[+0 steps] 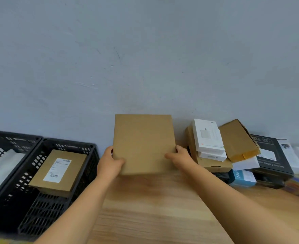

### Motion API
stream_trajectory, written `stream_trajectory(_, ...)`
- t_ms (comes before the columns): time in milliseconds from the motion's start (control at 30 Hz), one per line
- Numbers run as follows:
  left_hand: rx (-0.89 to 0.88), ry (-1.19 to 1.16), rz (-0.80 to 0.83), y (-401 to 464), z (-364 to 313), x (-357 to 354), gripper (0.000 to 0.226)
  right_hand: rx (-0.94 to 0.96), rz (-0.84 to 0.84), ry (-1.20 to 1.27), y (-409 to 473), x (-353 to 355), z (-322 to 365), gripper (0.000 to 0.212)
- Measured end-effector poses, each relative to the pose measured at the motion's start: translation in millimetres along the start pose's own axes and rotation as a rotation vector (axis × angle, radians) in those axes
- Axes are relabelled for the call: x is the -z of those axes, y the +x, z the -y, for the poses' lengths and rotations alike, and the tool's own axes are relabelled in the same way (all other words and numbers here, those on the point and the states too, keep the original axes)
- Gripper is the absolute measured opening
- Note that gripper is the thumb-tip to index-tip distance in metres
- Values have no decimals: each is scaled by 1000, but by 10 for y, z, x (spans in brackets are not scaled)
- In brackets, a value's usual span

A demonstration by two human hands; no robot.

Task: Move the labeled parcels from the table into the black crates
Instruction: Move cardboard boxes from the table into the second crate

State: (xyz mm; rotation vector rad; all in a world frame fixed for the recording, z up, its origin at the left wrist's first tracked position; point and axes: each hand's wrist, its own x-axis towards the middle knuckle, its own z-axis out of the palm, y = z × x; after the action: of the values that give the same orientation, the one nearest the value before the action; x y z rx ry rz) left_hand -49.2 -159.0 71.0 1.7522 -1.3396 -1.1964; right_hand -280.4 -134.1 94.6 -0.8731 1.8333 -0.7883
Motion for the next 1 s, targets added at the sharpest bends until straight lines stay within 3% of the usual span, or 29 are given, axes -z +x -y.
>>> stream_trajectory(67,-56,-59,-61,-70,-223,28,46,64,-31,11,-90,140,147,56)
stream_trajectory(200,-164,-137,-155,-222,-641,54,32,205,-90,92,-346,436,432,32)
stream_trajectory(300,-233,-149,-180,-318,-969,78,28,293,-125,182,-533,675,612,39)
stream_trajectory(367,-284,-178,-193,-375,-1194,91,29,324,-131,218,-618,847,721,47)
stream_trajectory(500,-393,-229,-236,-515,-1645,124,38,417,-139,311,-764,1200,947,38)
stream_trajectory(733,-528,-133,-288,-649,-2214,262,66,528,-146,349,-914,1622,1275,59)
stream_trajectory(867,-617,-67,-330,-694,-2411,322,65,546,-114,398,-979,1748,1433,44)
stream_trajectory(1000,-595,-223,-278,-721,-2560,339,48,552,-75,464,-1024,1845,1518,31)
